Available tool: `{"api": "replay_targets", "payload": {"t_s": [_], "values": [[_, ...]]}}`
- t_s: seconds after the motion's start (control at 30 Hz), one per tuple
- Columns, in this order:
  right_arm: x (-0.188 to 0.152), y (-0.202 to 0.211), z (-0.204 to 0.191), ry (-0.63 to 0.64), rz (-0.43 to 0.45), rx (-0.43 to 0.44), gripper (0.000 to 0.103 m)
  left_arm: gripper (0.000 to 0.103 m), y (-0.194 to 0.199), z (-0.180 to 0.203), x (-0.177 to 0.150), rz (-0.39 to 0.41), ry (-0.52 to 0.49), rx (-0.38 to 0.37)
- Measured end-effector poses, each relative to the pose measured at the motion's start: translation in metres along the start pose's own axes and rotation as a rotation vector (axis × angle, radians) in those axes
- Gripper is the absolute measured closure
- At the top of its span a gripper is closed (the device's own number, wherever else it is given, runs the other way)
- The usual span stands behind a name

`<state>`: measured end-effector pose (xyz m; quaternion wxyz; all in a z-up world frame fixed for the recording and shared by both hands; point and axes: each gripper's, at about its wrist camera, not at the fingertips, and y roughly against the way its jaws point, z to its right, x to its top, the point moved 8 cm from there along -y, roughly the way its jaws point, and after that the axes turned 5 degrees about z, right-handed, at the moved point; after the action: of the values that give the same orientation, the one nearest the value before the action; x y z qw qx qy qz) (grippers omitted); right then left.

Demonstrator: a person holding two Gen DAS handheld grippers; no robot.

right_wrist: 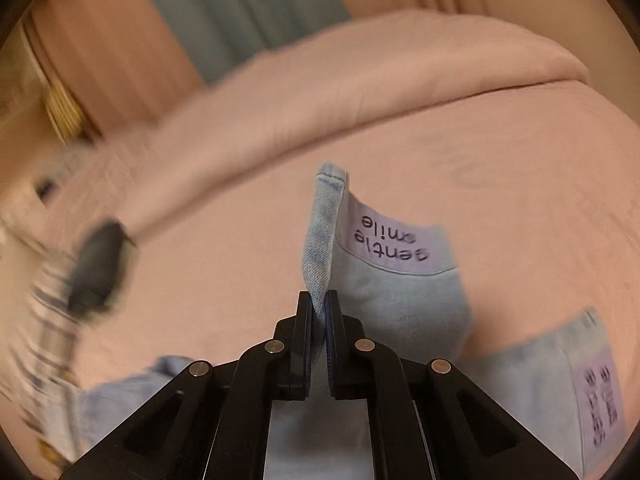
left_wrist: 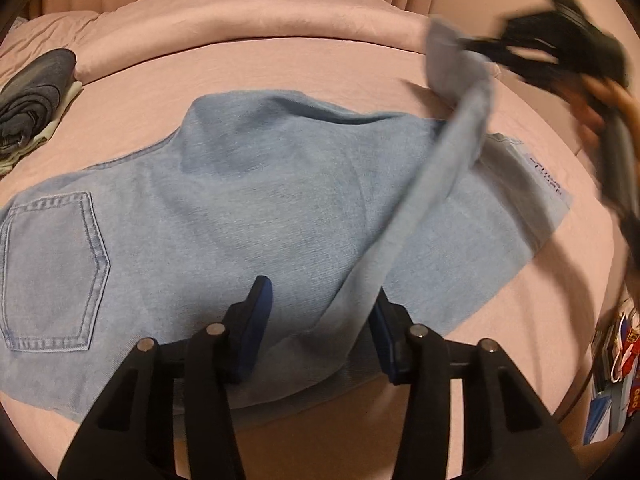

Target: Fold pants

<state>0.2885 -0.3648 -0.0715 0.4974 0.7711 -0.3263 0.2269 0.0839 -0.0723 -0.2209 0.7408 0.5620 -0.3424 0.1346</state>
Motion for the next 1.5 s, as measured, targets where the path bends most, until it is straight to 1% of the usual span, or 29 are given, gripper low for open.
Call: {"api": "replay_targets", "payload": {"t_s": [0.03,0.07,0.1,0.13,0.2,0.27,0.33,0.4,0.43,0.47,0.5,0.53,0.6,0.63,0.7,0.77,0.83,0.87,0.97,1.03,1.1,1.17,1.27,1.33,1.37,1.43,1.5], "values": [[-0.003,0.022,0.013,-0.033,0.038,0.01,0.097,0.058,0.001,0.001,0.0,-0.002,0.002,0.0],[-0.006,0.027,0.016,-0.056,0.058,0.023,0.097,0.058,0.001,0.003,0.0,-0.003,0.003,0.0],[-0.012,0.039,0.028,-0.096,0.076,0.034,0.097,0.058,0.001,0.004,-0.001,-0.004,0.002,0.002],[-0.026,0.052,0.047,-0.152,0.081,0.031,0.097,0.058,0.003,0.005,-0.004,-0.006,-0.002,0.005],[-0.047,0.057,0.068,-0.222,0.081,0.014,0.097,0.058,0.002,0.01,-0.007,-0.01,-0.021,0.017],[-0.082,0.064,0.094,-0.296,0.049,-0.005,0.097,0.058,0.002,0.01,-0.007,-0.017,-0.043,0.033],[-0.106,0.064,0.103,-0.335,0.015,-0.016,0.097,0.058,-0.006,0.0,-0.001,-0.024,-0.049,0.042],[-0.12,0.064,0.114,-0.371,-0.003,-0.008,0.097,0.058,-0.008,-0.002,0.001,-0.031,-0.05,0.05],[-0.123,0.064,0.116,-0.396,-0.002,0.004,0.093,0.058,-0.009,-0.001,0.002,-0.036,-0.05,0.055],[-0.12,0.069,0.123,-0.438,0.005,0.034,0.09,0.058,-0.01,-0.003,0.004,-0.038,-0.05,0.058],[-0.118,0.069,0.126,-0.462,0.017,0.044,0.082,0.058,-0.009,-0.006,0.004,-0.04,-0.048,0.061],[-0.115,0.072,0.127,-0.478,0.035,0.039,0.073,0.058,-0.01,-0.008,0.005,-0.043,-0.045,0.063],[-0.106,0.078,0.138,-0.494,0.092,-0.008,0.066,0.057,-0.012,-0.009,0.006,-0.049,-0.041,0.065],[-0.104,0.079,0.14,-0.5,0.103,-0.02,0.066,0.057,-0.012,-0.011,0.008,-0.051,-0.039,0.066],[-0.1,0.075,0.144,-0.505,0.098,-0.036,0.066,0.058,-0.011,-0.009,0.006,-0.054,-0.038,0.071],[-0.098,0.07,0.144,-0.488,0.087,-0.047,0.069,0.058,-0.014,-0.008,0.01,-0.054,-0.036,0.077],[-0.094,0.068,0.143,-0.437,0.092,-0.091,0.093,0.061,-0.014,-0.007,0.011,-0.05,-0.041,0.082],[-0.095,0.067,0.145,-0.425,0.095,-0.092,0.095,0.063,-0.015,-0.006,0.012,-0.048,-0.046,0.085],[-0.089,0.073,0.143,-0.418,0.12,-0.083,0.097,0.071,-0.014,-0.003,0.012,-0.039,-0.069,0.094],[-0.086,0.085,0.14,-0.399,0.166,-0.091,0.098,0.073,-0.013,-0.002,0.011,-0.041,-0.079,0.086],[-0.084,0.097,0.133,-0.369,0.213,-0.118,0.098,0.074,-0.014,-0.003,0.01,-0.044,-0.089,0.09],[-0.093,0.1,0.138,-0.36,0.202,-0.148,0.098,0.074,-0.016,-0.003,0.01,-0.047,-0.091,0.091],[-0.112,0.082,0.162,-0.401,0.123,-0.172,0.098,0.073,-0.016,-0.003,0.01,-0.048,-0.098,0.091],[-0.116,0.08,0.166,-0.418,0.129,-0.16,0.098,0.073,-0.017,-0.002,0.011,-0.049,-0.103,0.09],[-0.114,0.081,0.165,-0.41,0.139,-0.164,0.098,0.072,-0.017,-0.004,0.011,-0.05,-0.105,0.09],[-0.111,0.079,0.165,-0.392,0.13,-0.182,0.098,0.071,-0.016,-0.005,0.011,-0.051,-0.104,0.089],[-0.11,0.084,0.169,-0.424,0.126,-0.166,0.098,0.07,-0.013,-0.005,0.011,-0.052,-0.103,0.081]]}}
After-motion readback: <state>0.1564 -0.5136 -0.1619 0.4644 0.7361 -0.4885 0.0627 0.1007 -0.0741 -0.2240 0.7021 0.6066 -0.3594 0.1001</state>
